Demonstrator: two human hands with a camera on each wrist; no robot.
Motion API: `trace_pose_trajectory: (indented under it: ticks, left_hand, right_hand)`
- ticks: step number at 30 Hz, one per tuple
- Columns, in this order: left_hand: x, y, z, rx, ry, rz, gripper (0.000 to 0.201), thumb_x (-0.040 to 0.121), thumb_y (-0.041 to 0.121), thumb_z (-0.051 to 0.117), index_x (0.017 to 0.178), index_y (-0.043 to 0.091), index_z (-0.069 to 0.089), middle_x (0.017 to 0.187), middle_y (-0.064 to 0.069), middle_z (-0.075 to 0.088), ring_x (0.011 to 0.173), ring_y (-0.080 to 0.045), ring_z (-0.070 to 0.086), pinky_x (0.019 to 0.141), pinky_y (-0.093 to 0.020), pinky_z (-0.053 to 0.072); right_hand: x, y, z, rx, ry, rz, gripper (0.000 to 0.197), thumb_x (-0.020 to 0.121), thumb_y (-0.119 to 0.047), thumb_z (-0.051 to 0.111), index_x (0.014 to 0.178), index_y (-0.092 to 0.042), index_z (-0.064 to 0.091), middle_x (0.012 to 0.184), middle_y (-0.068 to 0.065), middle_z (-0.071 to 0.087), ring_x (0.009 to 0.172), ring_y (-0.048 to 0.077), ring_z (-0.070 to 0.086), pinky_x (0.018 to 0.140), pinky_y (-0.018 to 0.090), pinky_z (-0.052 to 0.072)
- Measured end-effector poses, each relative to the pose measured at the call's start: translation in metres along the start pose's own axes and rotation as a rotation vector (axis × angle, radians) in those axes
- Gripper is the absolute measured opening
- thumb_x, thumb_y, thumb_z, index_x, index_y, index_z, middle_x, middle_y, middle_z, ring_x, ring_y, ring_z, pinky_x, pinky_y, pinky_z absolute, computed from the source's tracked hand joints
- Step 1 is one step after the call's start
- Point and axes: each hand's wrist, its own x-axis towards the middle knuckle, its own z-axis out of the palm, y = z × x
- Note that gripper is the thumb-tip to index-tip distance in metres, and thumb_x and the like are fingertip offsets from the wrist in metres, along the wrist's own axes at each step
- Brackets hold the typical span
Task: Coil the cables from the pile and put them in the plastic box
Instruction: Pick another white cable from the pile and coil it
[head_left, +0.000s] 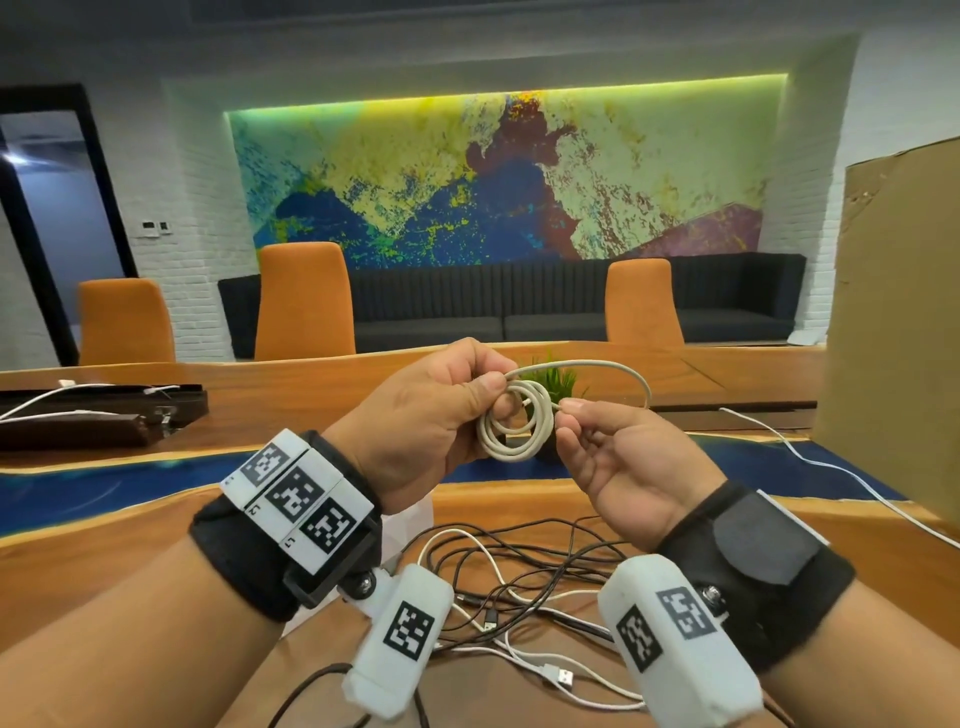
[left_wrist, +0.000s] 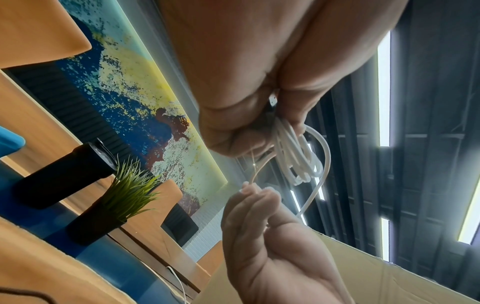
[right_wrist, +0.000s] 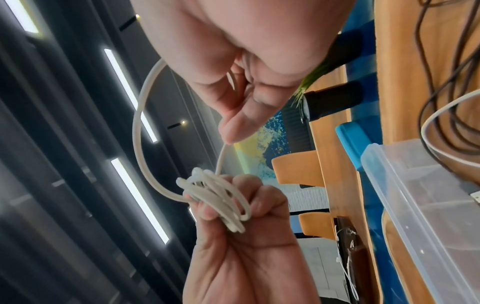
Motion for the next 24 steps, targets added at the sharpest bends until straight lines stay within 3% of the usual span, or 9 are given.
trace_pose_trajectory:
  ticks: [5,8,12,14,17,20,22,24]
  left_hand:
    - [0.0,-0.003,0.001,0.018,0.014,0.009,0.02,0.105,0.009,0.034,0.1,0.009,0.053,0.074,-0.007,0.054,0.069,-0.015,0.059,0.069,-0.031,0.049]
    - [0.002,-0.005,0.003,0.073,0.051,0.032,0.019,0.105,0.008,0.035,0.099,0.01,0.054,0.08,-0.011,0.056,0.071,-0.018,0.056,0.067,-0.03,0.048]
    - [0.004,-0.006,0.004,0.198,0.058,0.102,0.017,0.104,0.008,0.038,0.1,0.011,0.054,0.08,-0.006,0.062,0.07,-0.015,0.058,0.066,-0.028,0.05]
    - [0.005,-0.008,0.005,0.303,0.045,0.146,0.016,0.104,0.007,0.039,0.1,0.011,0.055,0.082,-0.006,0.062,0.07,-0.013,0.057,0.064,-0.025,0.051]
    - [0.004,-0.011,0.007,0.431,0.032,0.208,0.014,0.104,0.005,0.041,0.103,0.006,0.055,0.082,-0.004,0.062,0.067,-0.007,0.059,0.062,-0.021,0.051]
    - [0.003,-0.011,0.014,0.483,0.025,0.288,0.014,0.103,0.003,0.042,0.101,0.009,0.054,0.081,-0.001,0.063,0.065,-0.004,0.06,0.06,-0.019,0.05]
    - [0.007,-0.009,0.018,0.513,0.038,0.338,0.015,0.102,0.001,0.043,0.099,0.011,0.054,0.081,-0.001,0.062,0.065,-0.002,0.058,0.06,-0.018,0.049]
    - [0.012,-0.009,0.02,0.518,0.067,0.37,0.017,0.102,0.001,0.043,0.097,0.014,0.053,0.081,0.0,0.062,0.066,0.0,0.057,0.061,-0.016,0.048]
  right_hand:
    - [-0.002,0.001,-0.002,0.015,-0.093,0.052,0.032,0.086,-0.002,0.061,0.117,0.006,0.063,0.083,0.012,0.063,0.058,0.011,0.061,0.05,0.018,0.056]
    - [-0.008,0.005,-0.001,-0.063,-0.28,0.123,0.032,0.08,-0.01,0.064,0.11,0.001,0.069,0.086,0.011,0.066,0.059,0.009,0.059,0.05,0.018,0.055]
    - [-0.014,0.003,-0.008,-0.147,-0.643,0.18,0.041,0.079,-0.019,0.065,0.118,-0.008,0.062,0.104,0.009,0.056,0.081,0.017,0.049,0.065,0.03,0.043]
    - [-0.015,0.0,-0.011,-0.159,-0.75,0.216,0.044,0.077,-0.022,0.067,0.118,-0.01,0.058,0.11,0.01,0.053,0.091,0.022,0.049,0.071,0.033,0.043]
    - [-0.014,-0.004,-0.014,-0.273,-0.754,0.195,0.037,0.072,-0.019,0.077,0.104,-0.014,0.061,0.105,0.009,0.057,0.09,0.021,0.056,0.067,0.03,0.051]
    - [-0.015,-0.002,-0.012,-0.284,-0.678,0.126,0.027,0.068,-0.013,0.08,0.091,-0.013,0.065,0.092,0.006,0.06,0.07,0.012,0.058,0.054,0.022,0.05]
    - [-0.013,0.003,-0.011,-0.198,-0.629,0.065,0.024,0.069,-0.012,0.081,0.089,-0.013,0.067,0.082,0.002,0.058,0.052,0.004,0.044,0.045,0.015,0.035]
    - [-0.011,0.011,-0.01,-0.095,-0.592,0.025,0.028,0.067,-0.012,0.082,0.09,-0.013,0.067,0.074,-0.002,0.056,0.046,0.002,0.032,0.045,0.018,0.018]
